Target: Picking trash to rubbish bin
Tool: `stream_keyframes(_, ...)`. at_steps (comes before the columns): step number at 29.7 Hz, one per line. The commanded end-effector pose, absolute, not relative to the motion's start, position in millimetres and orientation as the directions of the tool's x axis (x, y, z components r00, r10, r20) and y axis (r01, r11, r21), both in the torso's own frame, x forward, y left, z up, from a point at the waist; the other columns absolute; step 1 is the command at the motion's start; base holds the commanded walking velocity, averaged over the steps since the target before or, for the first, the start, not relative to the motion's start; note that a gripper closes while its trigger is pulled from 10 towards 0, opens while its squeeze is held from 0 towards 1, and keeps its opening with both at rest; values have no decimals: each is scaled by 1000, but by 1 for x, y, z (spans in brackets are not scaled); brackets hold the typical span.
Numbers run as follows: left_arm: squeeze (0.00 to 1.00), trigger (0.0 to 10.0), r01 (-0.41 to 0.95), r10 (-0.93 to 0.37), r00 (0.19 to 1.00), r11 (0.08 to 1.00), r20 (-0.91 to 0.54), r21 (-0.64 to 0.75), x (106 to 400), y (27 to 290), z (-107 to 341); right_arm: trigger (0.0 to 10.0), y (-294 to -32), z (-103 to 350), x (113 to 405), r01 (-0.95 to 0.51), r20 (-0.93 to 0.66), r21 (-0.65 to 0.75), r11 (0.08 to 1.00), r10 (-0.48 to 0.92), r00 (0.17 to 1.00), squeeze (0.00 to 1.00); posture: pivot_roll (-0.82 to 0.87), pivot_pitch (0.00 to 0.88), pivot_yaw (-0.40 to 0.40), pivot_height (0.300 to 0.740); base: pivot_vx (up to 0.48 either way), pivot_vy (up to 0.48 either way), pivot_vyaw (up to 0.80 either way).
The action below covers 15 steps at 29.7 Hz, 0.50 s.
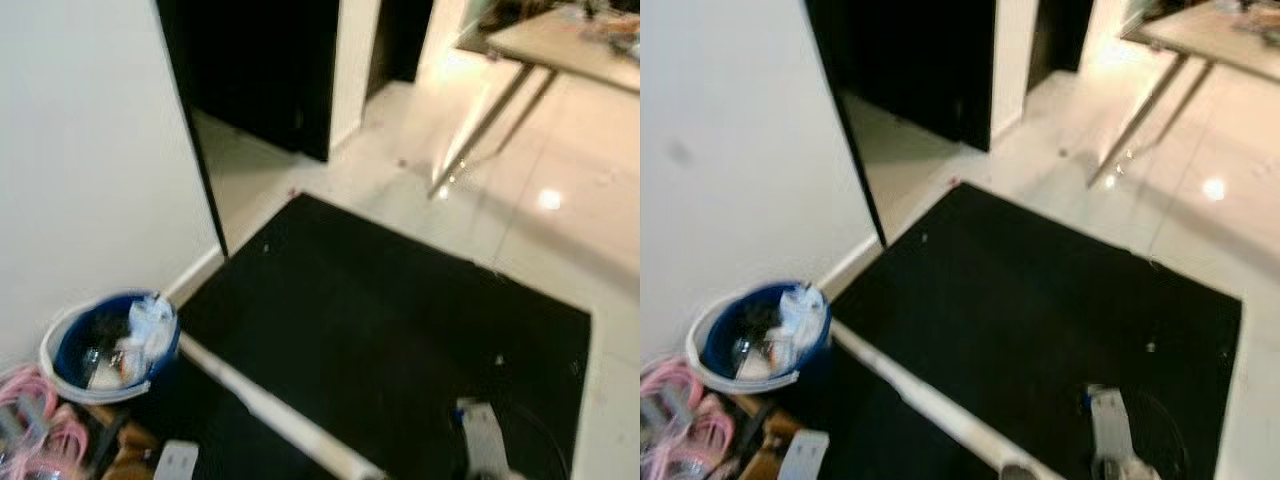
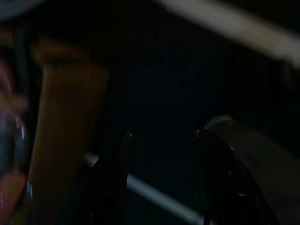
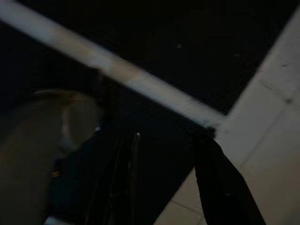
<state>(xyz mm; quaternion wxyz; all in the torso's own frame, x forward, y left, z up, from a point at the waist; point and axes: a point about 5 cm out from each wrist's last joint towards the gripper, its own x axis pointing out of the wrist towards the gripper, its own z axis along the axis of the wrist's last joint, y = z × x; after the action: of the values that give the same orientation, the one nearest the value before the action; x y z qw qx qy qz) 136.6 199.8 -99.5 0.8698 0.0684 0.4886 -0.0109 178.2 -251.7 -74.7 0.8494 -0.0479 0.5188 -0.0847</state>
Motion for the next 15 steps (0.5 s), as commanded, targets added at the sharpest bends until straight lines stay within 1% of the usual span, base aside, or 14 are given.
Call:
stream_keyframes(1, 0, 10000, 88, 55, 481, 990, -875, 111, 122, 202, -104, 10000, -246, -79, 174, 84, -883, -160, 984, -181, 434, 0, -12, 53, 49, 740, 0, 0, -788)
stream_keyframes(15, 0, 10000, 95, 54, 478, 989, -877, 112, 121, 202, -105, 10000, -248, -79, 171, 78, -887, -173, 982, -190, 420, 0, -11, 54, 52, 740, 0, 0, -788)
